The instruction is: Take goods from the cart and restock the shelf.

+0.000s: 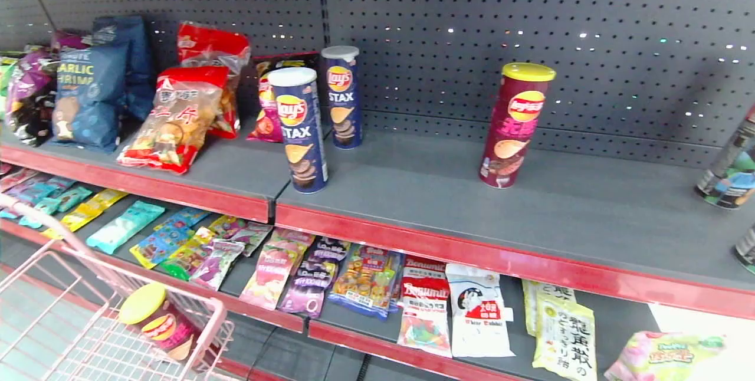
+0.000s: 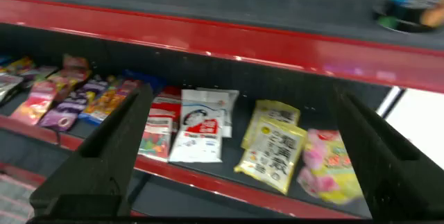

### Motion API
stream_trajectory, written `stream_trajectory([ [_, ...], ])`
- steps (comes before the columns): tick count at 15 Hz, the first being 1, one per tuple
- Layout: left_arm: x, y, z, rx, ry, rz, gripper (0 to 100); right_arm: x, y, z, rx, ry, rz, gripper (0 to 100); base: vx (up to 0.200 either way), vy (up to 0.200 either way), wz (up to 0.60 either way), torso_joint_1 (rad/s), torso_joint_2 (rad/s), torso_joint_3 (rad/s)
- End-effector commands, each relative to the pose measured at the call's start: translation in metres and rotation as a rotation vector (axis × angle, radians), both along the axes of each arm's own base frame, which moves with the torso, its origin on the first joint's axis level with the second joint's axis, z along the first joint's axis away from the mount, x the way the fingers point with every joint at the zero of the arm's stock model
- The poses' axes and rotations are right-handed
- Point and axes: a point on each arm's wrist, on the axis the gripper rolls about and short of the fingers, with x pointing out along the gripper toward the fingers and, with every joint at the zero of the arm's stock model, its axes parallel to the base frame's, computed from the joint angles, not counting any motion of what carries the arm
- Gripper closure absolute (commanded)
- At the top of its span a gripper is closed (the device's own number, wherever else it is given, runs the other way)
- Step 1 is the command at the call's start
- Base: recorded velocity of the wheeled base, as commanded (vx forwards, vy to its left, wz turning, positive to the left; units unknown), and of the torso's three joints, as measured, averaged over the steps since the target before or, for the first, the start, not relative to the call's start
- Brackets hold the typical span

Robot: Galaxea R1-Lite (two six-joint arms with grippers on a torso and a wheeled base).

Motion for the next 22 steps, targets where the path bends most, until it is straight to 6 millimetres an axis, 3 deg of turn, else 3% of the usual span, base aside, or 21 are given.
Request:
stream_trajectory([
  [1,0.0,0.0,0.0001,0.0,-0.001,0.0,0,0.0001,0.0,0.0,-0.001,0.001,0.001,0,0.0,0.0,0.6,0.002,0.0,0.002],
  [9,0.0,0.0,0.0001,0.0,-0.001,0.0,0,0.0002,0.0,-0.0004,-0.001,0.002,0.001,0,0.0,0.0,0.6,0.002,0.0,0.001],
  [16,0.0,0.0,-0.0001,0.0,0.0,0.0,0,0.0002,0.0,-0.0004,0.001,0.002,-0.001,0,0.0,0.0,0.0,-0.009,0.02,0.012],
  [22,0.0,0.0,-0.0001,0.0,0.0,-0.001,0,0.0001,-0.0001,0.0,0.018,0.001,-0.006,0,0.0,0.0,0.0,-0.167,0.42,0.248],
])
